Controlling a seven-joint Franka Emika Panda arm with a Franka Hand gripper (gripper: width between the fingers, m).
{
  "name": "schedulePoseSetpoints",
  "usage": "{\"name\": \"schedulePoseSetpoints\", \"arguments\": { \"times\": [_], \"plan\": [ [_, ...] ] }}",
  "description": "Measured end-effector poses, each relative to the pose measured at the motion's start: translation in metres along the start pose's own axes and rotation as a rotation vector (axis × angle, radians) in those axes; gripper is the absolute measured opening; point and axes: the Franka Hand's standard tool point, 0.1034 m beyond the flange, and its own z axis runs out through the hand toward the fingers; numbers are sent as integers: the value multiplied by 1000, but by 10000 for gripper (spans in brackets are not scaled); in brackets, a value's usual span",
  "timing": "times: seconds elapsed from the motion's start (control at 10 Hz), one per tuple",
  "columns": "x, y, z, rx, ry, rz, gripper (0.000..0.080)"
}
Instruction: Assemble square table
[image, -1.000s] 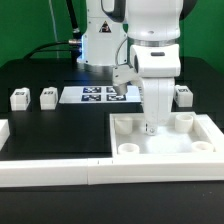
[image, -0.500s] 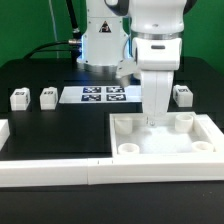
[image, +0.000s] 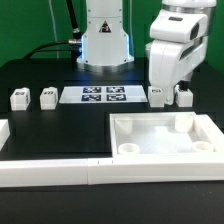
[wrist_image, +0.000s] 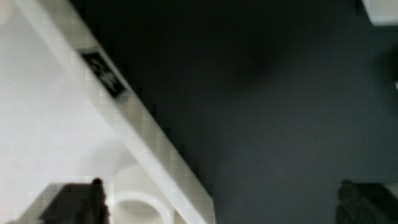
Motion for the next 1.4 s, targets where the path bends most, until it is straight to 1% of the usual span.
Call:
{"name": "schedulePoseSetpoints", "arguments": {
  "times": [0.2, 0.5, 0.6, 0.8, 0.9, 1.1, 1.2, 1.3, 1.4],
  "plan": [
    [2, -3, 0, 12, 6, 121, 649],
    [3, -6, 1, 18, 6, 273, 649],
    [4, -16, 4, 30, -3, 398, 649],
    [1, -40, 8, 43, -26, 545, 649],
    [3, -50, 9, 48, -33, 613, 649],
    [3, -51, 9, 55, -50, 621, 649],
    [4, -50, 9, 55, -47, 621, 649],
    [2, -52, 10, 62, -61, 633, 649],
    [-4, -62, 16, 111, -161, 679, 649]
  ]
}}
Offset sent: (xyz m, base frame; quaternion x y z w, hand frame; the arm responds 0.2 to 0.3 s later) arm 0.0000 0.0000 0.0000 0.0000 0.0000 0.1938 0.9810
